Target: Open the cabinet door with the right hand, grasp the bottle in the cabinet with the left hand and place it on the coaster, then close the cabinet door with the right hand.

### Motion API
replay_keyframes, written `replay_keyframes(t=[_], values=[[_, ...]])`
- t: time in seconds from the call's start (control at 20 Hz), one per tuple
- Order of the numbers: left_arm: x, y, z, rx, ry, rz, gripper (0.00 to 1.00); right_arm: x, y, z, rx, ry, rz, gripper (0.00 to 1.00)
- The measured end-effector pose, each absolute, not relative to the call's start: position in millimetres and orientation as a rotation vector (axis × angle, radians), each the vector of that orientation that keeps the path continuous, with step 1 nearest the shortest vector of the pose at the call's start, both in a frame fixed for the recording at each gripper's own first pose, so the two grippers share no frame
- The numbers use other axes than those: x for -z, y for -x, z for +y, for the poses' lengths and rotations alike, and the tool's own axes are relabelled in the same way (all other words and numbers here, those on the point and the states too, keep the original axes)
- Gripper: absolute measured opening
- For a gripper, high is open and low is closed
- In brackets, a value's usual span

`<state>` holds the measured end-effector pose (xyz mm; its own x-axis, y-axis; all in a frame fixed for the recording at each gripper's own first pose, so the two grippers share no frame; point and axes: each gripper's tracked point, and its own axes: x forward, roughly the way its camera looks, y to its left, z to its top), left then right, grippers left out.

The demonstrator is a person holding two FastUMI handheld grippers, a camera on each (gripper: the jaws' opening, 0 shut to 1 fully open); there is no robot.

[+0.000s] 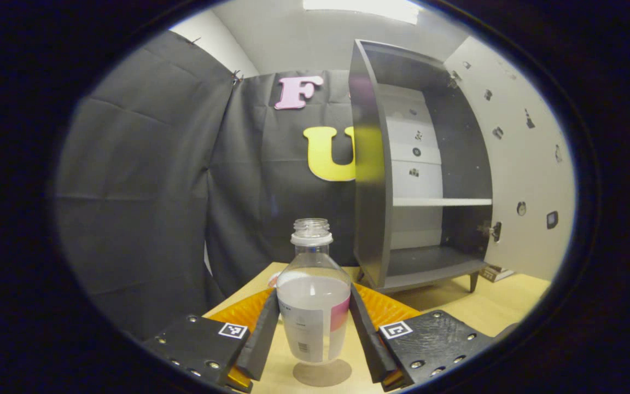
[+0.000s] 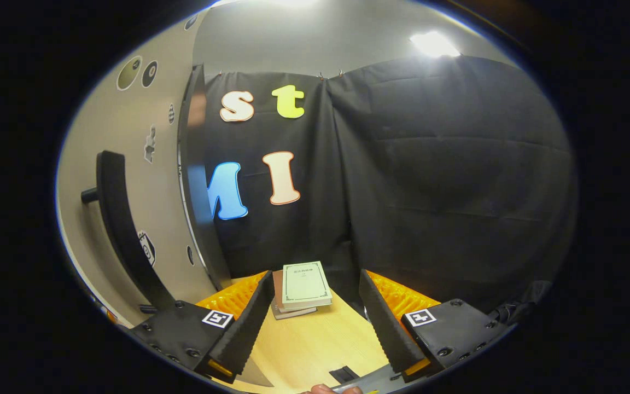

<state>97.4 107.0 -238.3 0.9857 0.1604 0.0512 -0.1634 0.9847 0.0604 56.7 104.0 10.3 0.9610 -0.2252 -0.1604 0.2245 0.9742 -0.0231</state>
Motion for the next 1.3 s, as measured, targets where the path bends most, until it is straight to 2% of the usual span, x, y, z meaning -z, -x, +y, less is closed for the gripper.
replay_keyframes(t=[0.25,0.45,0.5,0.6,0.8,1.3], values=[[301,-110,103,-0.163,-0.076,-0.002,0.72,-14,-47,99,0.246,0.042,0.195,0.98],[320,-112,108,-0.159,-0.072,0.011,0.72,-14,-44,98,0.238,0.072,0.206,0.98],[325,-111,108,-0.155,-0.073,0.021,0.72,-12,-43,98,0.242,0.06,0.211,0.94],[335,-110,105,-0.138,-0.086,0.046,0.72,-3,-40,100,0.258,0.023,0.233,0.99],[340,-101,105,-0.13,-0.089,0.071,0.76,13,-24,100,0.296,-0.062,0.273,0.99],[329,-98,107,-0.081,-0.086,0.106,0.74,34,18,90,0.396,-0.179,0.303,0.98]])
